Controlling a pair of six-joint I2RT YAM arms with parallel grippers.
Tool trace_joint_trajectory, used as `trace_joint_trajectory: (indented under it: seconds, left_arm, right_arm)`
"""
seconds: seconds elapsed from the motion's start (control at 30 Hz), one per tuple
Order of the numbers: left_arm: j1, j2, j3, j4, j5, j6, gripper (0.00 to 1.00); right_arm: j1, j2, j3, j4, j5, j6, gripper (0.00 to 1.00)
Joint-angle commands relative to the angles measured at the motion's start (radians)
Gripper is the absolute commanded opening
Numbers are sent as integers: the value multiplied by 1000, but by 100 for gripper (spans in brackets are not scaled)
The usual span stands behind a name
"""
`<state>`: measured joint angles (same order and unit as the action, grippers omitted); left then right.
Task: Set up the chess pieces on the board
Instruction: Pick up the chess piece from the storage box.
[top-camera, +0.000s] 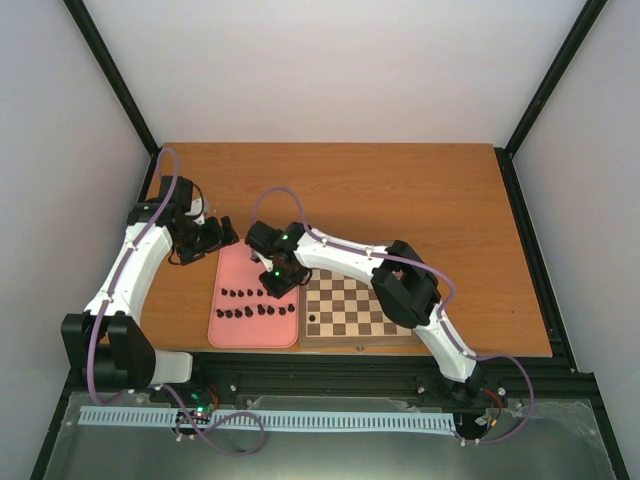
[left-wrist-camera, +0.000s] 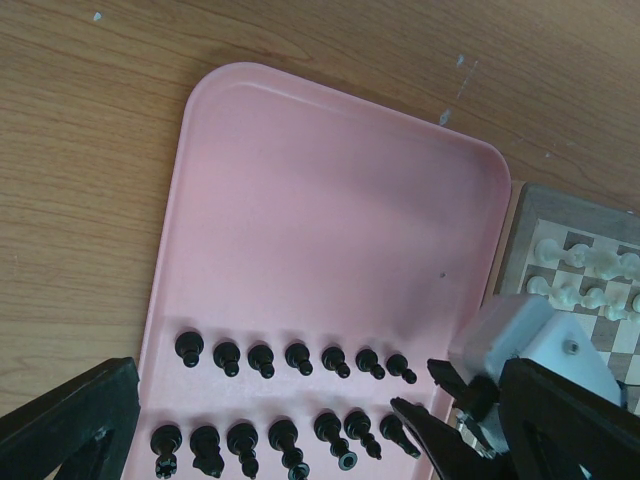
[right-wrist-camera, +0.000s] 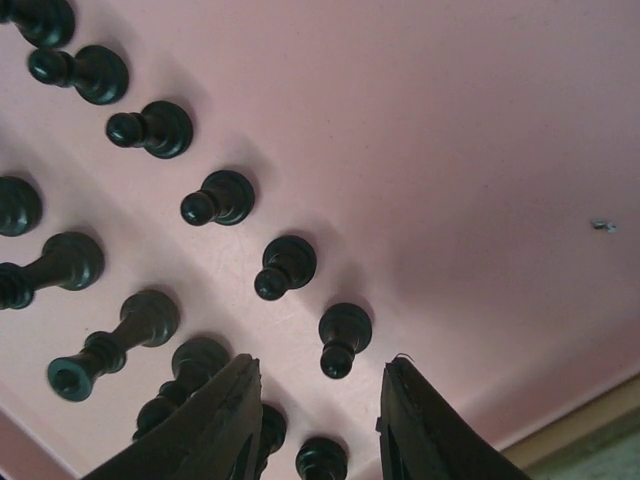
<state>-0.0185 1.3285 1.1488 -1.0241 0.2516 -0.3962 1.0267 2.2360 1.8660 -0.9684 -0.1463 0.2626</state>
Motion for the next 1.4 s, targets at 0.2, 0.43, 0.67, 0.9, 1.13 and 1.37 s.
trace_joint_trajectory:
  seconds: [0.2,0.43,0.67,0.9,1.13,1.37]
  left_arm:
    - [5,-5,16,8,-4,-7,100]
    - [5,1,18,6,-11,-4,100]
    - [5,1,17,5,-12,-5,100]
    - [5,3,17,5,-12,-4,100]
    - [5,5,19,6,-13,-5,100]
    - [5,8,19,6,-9,-6,100]
  right_arm:
    - [-22,44,30,1,-5,-11,31]
    - [-28,67,53,-2,-27,-23,28]
    - [-28,86,70,-11,-38,-28,23]
    - [-30,88,73,-18,-35,-28,13]
    - [-31,28,67,-20,0,-17,6]
    - [-32,-148,28,-14,75,31,6]
